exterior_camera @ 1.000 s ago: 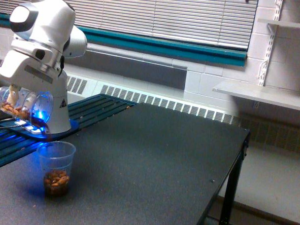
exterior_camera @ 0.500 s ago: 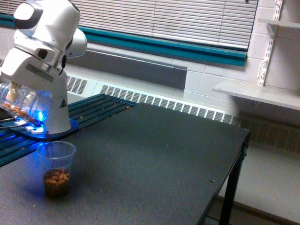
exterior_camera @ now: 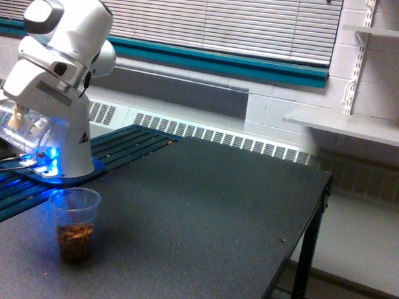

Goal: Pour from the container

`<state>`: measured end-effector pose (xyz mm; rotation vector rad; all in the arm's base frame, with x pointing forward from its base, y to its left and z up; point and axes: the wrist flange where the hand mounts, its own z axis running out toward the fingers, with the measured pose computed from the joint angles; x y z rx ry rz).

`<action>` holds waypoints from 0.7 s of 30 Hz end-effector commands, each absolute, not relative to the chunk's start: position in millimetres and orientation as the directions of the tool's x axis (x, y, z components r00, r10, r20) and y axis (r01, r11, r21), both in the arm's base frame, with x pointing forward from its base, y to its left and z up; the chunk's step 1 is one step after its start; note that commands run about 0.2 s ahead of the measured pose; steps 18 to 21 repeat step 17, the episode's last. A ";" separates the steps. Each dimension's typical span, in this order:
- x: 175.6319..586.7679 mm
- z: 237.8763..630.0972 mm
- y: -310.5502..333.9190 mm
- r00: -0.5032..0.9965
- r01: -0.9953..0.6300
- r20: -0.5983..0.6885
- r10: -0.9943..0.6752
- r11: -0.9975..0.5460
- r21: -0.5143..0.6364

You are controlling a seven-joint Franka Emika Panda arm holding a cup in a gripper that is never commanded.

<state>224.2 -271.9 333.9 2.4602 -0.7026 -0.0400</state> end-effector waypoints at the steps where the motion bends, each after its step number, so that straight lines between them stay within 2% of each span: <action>1: 226.6 344.4 -271.5 0.858 -0.474 0.121 -0.500 -0.679 0.560; 21: 224.0 346.0 -268.8 0.844 -0.500 0.128 -0.521 -0.678 0.539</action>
